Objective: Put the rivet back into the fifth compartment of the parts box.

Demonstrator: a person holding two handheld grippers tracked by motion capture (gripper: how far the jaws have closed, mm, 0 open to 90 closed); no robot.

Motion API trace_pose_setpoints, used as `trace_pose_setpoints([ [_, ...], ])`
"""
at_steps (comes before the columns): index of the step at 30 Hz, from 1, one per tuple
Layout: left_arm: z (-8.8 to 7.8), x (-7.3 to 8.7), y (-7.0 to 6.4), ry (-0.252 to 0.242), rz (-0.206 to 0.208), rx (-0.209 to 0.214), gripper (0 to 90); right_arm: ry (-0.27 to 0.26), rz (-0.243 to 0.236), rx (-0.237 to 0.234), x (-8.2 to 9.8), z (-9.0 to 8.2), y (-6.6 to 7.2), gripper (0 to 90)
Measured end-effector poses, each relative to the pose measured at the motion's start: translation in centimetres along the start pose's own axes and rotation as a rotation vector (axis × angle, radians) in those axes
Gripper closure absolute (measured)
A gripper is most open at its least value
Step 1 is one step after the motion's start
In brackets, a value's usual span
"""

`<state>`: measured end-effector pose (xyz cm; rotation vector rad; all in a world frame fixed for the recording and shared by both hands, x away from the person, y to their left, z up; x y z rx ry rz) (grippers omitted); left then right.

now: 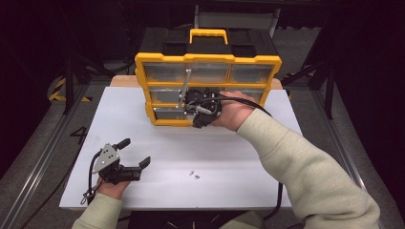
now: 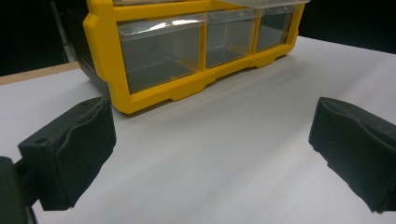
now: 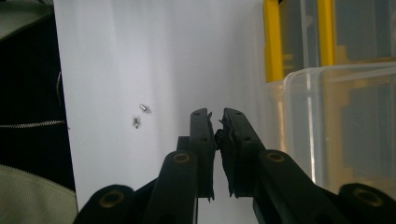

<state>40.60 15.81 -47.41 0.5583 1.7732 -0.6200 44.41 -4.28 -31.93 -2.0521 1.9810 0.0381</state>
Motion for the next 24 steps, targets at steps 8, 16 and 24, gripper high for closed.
trace_pose_setpoints([
  [8,0.0,0.0,0.0,-0.002,-0.004,0.001,1.9,0.003,0.022,0.025,-0.4,-1.0,-1.5,82.9],
  [16,0.1,0.0,0.0,0.000,-0.002,0.001,2.0,0.013,0.070,0.053,-0.1,-1.5,-4.3,82.9],
  [24,0.1,0.0,0.1,-0.001,-0.002,-0.001,2.2,0.032,0.109,0.067,0.5,-0.6,-6.4,82.9],
])
Point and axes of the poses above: each handheld gripper's, and its own axes: z roughly forward along the jaws, x roughly out of its underside, y roughly to its left, the point moved 9 cm from there along z, roughly forward along the jaws, and after that the axes turned 7 degrees about -z, right-handed, at the moved point
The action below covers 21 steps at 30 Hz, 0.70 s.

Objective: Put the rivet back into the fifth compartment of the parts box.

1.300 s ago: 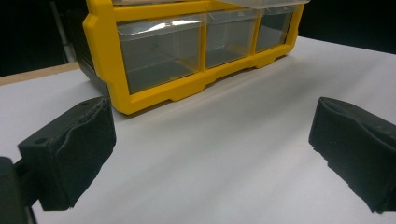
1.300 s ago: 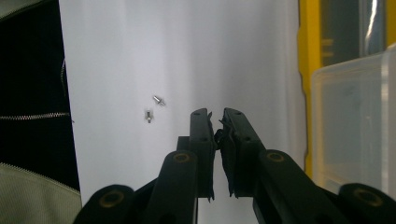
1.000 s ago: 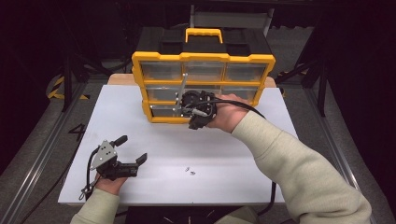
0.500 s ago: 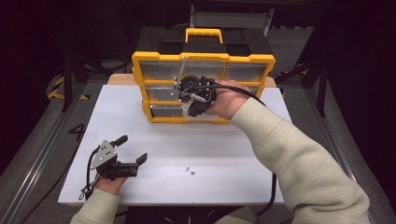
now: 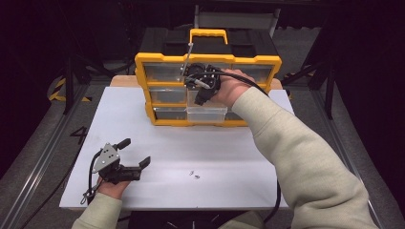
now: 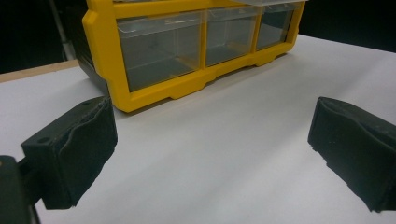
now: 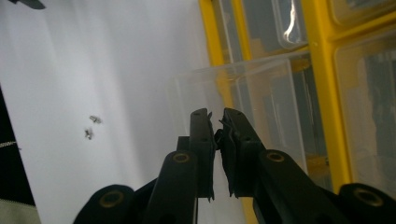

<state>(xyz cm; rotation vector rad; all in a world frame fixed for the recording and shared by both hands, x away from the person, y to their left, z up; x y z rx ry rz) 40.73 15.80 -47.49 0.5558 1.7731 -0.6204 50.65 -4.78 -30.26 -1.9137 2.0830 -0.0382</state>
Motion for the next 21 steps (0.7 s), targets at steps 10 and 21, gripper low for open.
trace_pose_setpoints([
  [10,0.0,0.1,0.1,0.007,-0.001,0.007,2.3,0.020,0.024,0.007,0.1,1.1,-2.0,82.9],
  [21,0.0,0.0,0.0,0.001,-0.006,0.008,2.3,0.027,-0.004,-0.031,0.3,3.4,-2.1,82.9],
])
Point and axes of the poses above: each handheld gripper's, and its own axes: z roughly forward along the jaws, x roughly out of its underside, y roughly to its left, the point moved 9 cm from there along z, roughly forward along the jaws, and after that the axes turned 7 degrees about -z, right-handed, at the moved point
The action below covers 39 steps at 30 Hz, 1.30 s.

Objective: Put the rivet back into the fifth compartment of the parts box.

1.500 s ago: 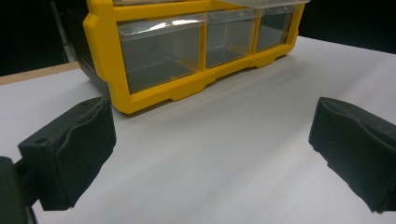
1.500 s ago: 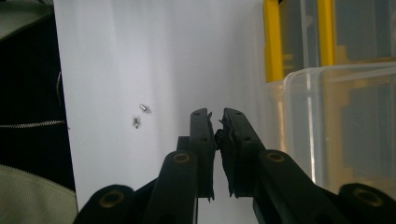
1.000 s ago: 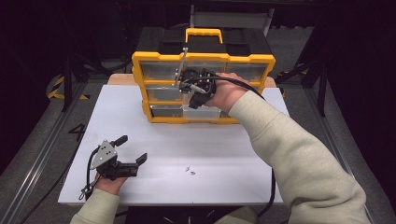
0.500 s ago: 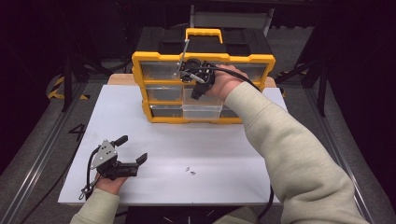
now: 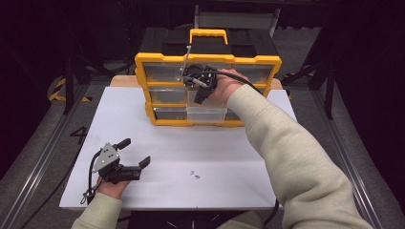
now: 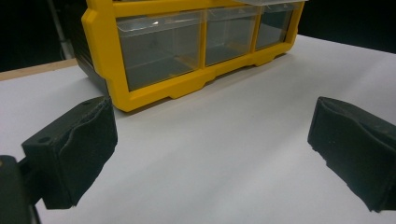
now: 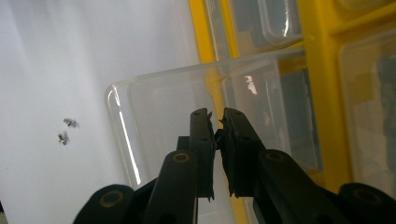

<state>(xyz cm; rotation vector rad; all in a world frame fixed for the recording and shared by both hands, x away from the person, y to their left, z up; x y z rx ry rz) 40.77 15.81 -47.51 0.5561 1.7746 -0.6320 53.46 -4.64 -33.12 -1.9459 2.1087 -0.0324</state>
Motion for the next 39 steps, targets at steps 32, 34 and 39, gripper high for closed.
trace_pose_setpoints([
  [32,0.0,0.1,-0.1,0.006,-0.004,0.004,2.6,0.048,-0.045,-0.079,0.6,4.1,-0.6,82.2],
  [34,-0.1,0.1,-0.1,0.013,0.001,0.006,2.6,0.047,-0.049,-0.072,0.6,4.1,-0.6,80.5],
  [39,-0.1,0.0,-0.1,0.006,-0.007,0.005,2.6,0.004,-0.041,-0.053,0.3,3.1,-0.7,74.5],
])
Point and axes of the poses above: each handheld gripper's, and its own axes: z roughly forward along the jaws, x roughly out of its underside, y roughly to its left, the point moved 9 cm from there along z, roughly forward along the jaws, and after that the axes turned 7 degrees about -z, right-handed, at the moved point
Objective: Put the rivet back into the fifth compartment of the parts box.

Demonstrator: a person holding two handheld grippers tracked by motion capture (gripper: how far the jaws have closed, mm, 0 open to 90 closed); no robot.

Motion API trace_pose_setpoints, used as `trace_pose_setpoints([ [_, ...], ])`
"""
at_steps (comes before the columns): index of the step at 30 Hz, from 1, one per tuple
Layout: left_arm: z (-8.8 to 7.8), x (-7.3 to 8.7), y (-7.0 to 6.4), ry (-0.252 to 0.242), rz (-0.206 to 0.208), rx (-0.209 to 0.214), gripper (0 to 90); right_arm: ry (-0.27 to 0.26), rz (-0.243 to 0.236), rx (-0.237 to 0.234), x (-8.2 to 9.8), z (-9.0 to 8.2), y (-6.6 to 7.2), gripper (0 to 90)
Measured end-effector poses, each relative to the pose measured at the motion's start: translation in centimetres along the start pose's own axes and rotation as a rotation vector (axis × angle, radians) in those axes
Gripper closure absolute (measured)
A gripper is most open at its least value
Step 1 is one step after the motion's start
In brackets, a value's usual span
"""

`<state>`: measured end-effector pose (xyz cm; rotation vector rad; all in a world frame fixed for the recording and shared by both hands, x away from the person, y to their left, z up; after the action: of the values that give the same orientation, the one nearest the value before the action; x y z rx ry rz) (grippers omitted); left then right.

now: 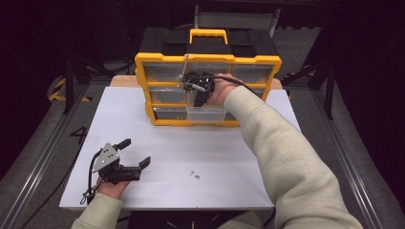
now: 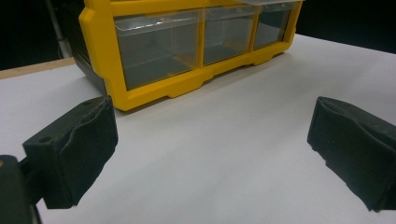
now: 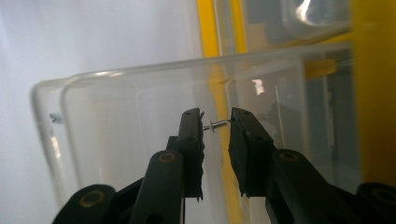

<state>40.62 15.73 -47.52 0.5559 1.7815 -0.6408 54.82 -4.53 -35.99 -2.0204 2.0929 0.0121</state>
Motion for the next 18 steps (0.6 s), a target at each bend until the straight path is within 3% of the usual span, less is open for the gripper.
trace_pose_setpoints([
  [8,0.0,0.1,0.0,0.013,0.006,0.002,2.6,-0.061,-0.012,0.073,-0.1,-3.7,0.8,74.5],
  [12,0.1,0.1,0.0,0.015,0.009,0.002,2.6,-0.069,-0.031,0.133,-0.3,-5.7,2.2,71.4],
  [17,0.1,0.2,0.0,0.015,0.003,0.001,2.7,-0.102,-0.058,0.145,-0.8,-7.4,4.9,64.6],
  [18,0.1,0.2,0.0,0.015,0.003,0.001,2.7,-0.102,-0.058,0.145,-0.8,-7.4,4.9,64.6],
])
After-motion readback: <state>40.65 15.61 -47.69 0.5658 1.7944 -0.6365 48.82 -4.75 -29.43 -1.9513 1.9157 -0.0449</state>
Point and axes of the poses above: each handheld gripper's, and its own axes: z roughly forward along the jaws, x roughly out of its underside, y roughly to its left, the point moved 9 cm from there along z, roughly forward along the jaws, and after that the axes turned 7 degrees about -z, right-handed, at the moved point
